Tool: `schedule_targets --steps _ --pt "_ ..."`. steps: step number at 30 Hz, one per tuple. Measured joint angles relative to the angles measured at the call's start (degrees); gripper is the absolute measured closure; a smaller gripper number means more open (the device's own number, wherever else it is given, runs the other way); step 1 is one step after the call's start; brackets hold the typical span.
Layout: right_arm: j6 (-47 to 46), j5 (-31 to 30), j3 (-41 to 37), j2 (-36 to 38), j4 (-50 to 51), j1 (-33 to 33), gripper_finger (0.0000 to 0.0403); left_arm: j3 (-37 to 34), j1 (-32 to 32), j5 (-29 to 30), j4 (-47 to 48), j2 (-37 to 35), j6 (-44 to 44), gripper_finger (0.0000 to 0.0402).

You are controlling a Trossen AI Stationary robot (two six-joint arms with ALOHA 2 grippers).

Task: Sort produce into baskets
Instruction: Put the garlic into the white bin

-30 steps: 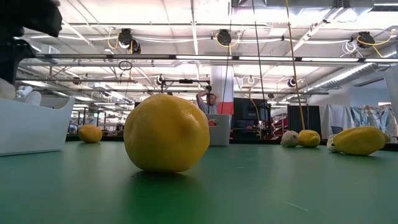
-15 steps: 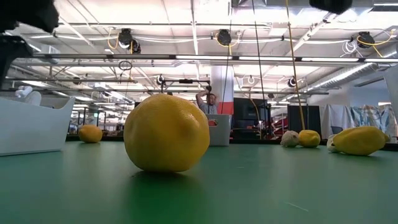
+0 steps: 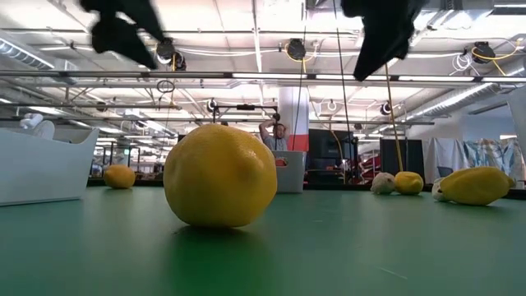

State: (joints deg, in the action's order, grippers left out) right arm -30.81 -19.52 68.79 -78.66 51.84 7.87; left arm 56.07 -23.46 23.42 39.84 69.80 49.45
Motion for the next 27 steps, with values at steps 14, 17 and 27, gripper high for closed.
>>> schedule_targets --steps 14,17,27 --pt "35.1 0.2 0.0 0.0 0.0 -32.2 0.0345 0.0 23.2 -1.3 -10.9 0.0 -6.2 0.0119" --pt "36.4 2.1 0.0 0.0 0.5 -38.1 0.0327 0.0 25.5 -2.0 -12.5 0.0 -10.4 0.0119" --pt "33.1 10.7 -1.0 -0.7 2.6 -50.7 0.0185 0.0 32.0 -9.2 -12.2 0.0 -25.0 0.0119"
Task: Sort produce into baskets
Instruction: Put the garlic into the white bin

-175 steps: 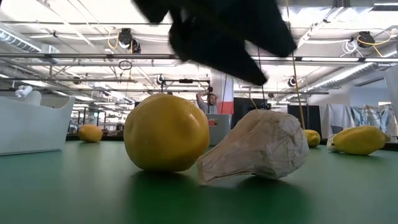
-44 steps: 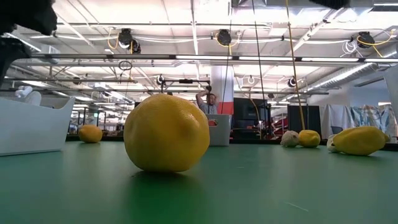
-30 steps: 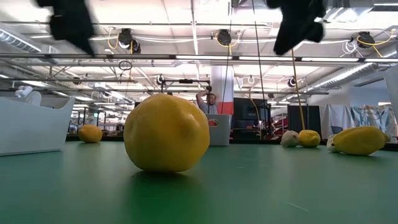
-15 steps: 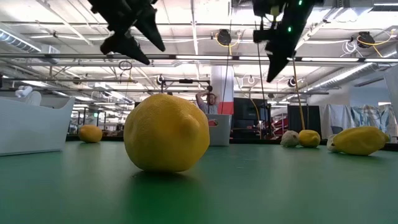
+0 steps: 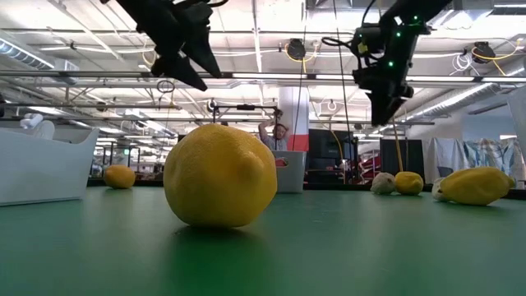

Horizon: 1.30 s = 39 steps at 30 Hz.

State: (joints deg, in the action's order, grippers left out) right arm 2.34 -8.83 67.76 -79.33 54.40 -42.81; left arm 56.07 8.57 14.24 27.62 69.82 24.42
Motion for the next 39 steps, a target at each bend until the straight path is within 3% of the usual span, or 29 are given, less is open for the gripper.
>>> schedule_targets --steps 6,13,27,39 --pt "-6.5 0.2 -1.1 -1.7 -0.6 -1.0 0.0105 0.0 1.8 -3.7 0.1 0.0 -7.4 0.0119" --pt "-10.7 1.8 -1.2 -9.0 -0.6 1.4 0.0062 0.0 4.5 -7.6 0.3 0.0 -11.5 0.0119" --pt "-7.2 3.1 -1.2 -21.0 -0.6 6.0 0.0055 -0.4 5.6 -8.9 3.1 0.0 -11.4 0.0119" --pt "-4.6 4.3 -6.1 -22.1 -1.9 5.7 0.0074 -0.4 5.6 -9.0 2.9 0.0 -9.7 0.0119"
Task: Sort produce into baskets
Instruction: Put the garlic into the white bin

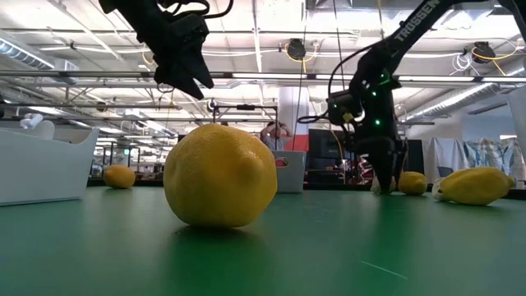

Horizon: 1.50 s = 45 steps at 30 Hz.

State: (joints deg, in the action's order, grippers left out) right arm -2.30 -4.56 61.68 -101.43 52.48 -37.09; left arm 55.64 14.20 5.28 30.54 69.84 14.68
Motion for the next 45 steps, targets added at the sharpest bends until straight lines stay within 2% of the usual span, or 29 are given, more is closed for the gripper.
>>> schedule_targets --steps 8,16,21,24,29,32,35,40,45 --pt "-0.9 -0.3 -1.3 0.0 -4.5 0.1 0.0136 0.0 0.0 0.0 -0.1 0.0 0.0 0.0119" --pt "-1.3 -0.1 -0.8 0.0 -2.3 0.2 0.0216 0.0 0.0 0.0 0.0 0.0 1.5 0.0119" --pt "-1.5 0.4 1.2 1.2 -0.8 2.7 0.0252 0.0 0.0 -0.1 1.3 0.0 1.5 0.0119" --pt "-2.4 3.0 1.8 3.3 -2.4 5.5 0.0256 0.0 0.0 -0.1 3.4 0.0 1.5 0.0119" --pt "-3.7 11.5 1.8 7.1 -7.7 12.4 0.0246 0.0 0.1 1.6 7.7 0.0 1.5 0.0119" --pt "-3.1 15.3 1.8 8.7 -12.8 17.8 0.0244 0.0 0.1 3.4 11.8 0.0 3.1 0.0119" --pt "-2.8 16.7 1.8 9.4 -19.6 23.7 0.0244 0.0 0.1 4.3 17.2 0.0 6.0 0.0119" --pt "-3.6 15.6 1.8 9.3 -34.8 32.7 0.0243 0.0 0.1 5.9 25.2 0.0 4.4 0.0119" --pt "-6.8 4.2 1.8 6.8 -49.6 38.5 0.0243 -0.7 -0.2 7.9 29.5 -1.4 0.8 0.0119"
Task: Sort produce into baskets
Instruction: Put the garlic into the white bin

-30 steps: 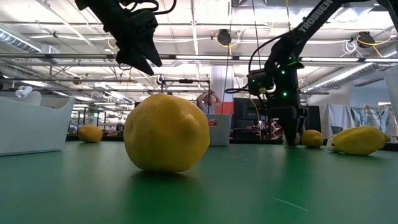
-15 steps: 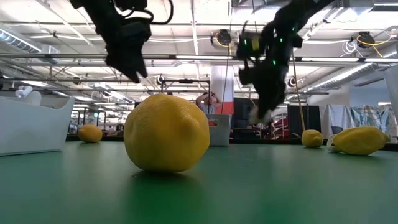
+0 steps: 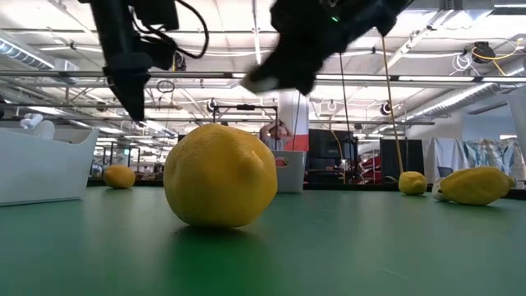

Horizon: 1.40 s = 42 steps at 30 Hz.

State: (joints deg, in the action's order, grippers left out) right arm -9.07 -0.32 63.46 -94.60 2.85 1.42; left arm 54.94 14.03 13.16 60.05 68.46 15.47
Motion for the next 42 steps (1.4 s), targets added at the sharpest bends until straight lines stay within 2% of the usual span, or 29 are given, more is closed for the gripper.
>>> schedule_targets --steps 3,7,12,17,24,27,32,36,42 --pt "-3.2 -0.5 1.0 -2.7 -9.4 1.9 0.0243 -2.6 -1.0 -1.1 0.2 -4.4 -2.2 0.0119" --pt "-6.9 -1.0 6.4 -9.4 -13.2 4.4 0.0243 -7.5 -2.7 -1.1 0.1 -12.6 -2.1 0.0119" --pt "-7.3 -1.4 19.4 -20.6 -13.4 6.1 0.0243 -12.6 -4.0 -1.8 0.2 -22.1 0.4 0.0119" --pt "-7.2 -1.3 34.3 -32.1 -13.3 7.0 0.0243 -14.4 -4.0 -2.0 0.8 -27.9 3.7 0.0119" --pt "-6.3 -0.9 50.6 -45.0 -13.4 7.0 0.0243 -14.4 -4.0 -2.0 0.6 -30.9 3.3 0.0119" --pt "-6.3 2.0 56.8 -50.2 -14.7 6.9 0.0243 -14.4 -4.0 -2.0 0.5 -31.2 2.2 0.0119" --pt "-8.1 3.4 64.2 -56.5 -14.7 7.4 0.0238 -14.4 -4.0 -1.5 0.5 -31.2 2.2 0.0119" --pt "-7.8 1.7 65.5 -57.3 -14.7 8.0 0.0205 -14.4 -4.0 -1.5 0.5 -31.2 2.2 0.0119" --pt "-7.7 0.2 65.5 -57.3 -14.6 8.2 0.0130 -14.4 -4.0 -1.5 0.5 -31.2 2.2 0.0119"
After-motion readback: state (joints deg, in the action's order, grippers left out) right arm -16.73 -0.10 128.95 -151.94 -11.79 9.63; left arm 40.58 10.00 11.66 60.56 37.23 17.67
